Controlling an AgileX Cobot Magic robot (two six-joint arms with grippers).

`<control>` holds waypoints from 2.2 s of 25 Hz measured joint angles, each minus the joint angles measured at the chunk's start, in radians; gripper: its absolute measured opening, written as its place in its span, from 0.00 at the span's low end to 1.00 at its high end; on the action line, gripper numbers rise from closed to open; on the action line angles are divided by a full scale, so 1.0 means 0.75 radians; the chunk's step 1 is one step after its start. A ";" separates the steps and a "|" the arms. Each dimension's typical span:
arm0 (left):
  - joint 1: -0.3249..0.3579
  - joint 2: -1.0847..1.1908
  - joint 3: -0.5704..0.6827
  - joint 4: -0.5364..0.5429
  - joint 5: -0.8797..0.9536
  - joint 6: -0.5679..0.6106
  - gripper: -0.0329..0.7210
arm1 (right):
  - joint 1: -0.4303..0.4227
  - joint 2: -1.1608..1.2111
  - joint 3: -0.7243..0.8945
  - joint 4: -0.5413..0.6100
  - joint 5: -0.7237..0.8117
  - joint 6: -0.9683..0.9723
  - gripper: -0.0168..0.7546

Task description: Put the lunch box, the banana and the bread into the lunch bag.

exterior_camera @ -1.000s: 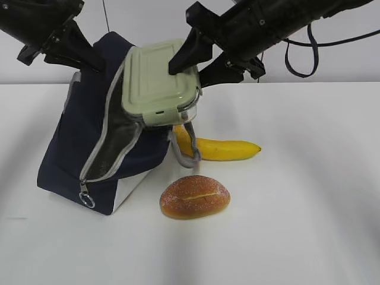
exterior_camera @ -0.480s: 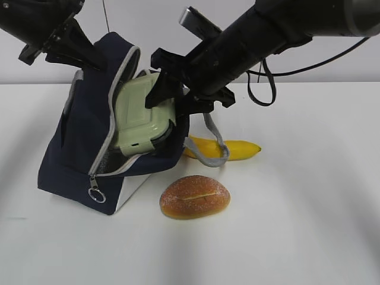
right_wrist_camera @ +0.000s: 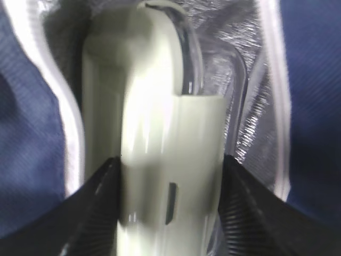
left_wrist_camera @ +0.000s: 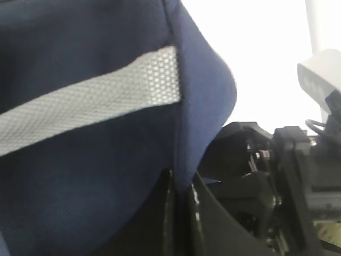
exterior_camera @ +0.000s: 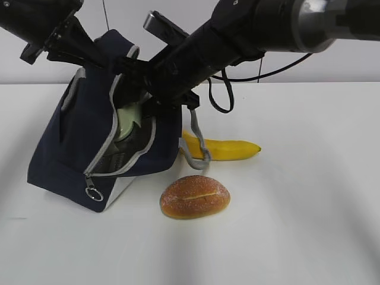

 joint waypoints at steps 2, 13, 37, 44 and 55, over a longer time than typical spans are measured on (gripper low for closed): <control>0.000 0.000 0.000 0.000 0.000 0.000 0.02 | 0.012 0.023 -0.023 0.009 -0.008 0.000 0.57; 0.000 0.000 0.000 0.000 0.000 0.000 0.02 | 0.053 0.071 -0.032 0.042 -0.061 0.000 0.61; 0.067 0.000 0.000 0.165 0.000 0.000 0.02 | -0.089 -0.013 -0.385 -0.701 0.670 -0.192 0.69; 0.072 0.000 0.000 0.282 0.000 -0.010 0.02 | -0.132 -0.013 -0.377 -0.914 0.675 -0.206 0.69; 0.073 0.000 0.000 0.347 0.000 -0.022 0.02 | -0.252 0.006 -0.326 -0.919 0.675 -0.437 0.69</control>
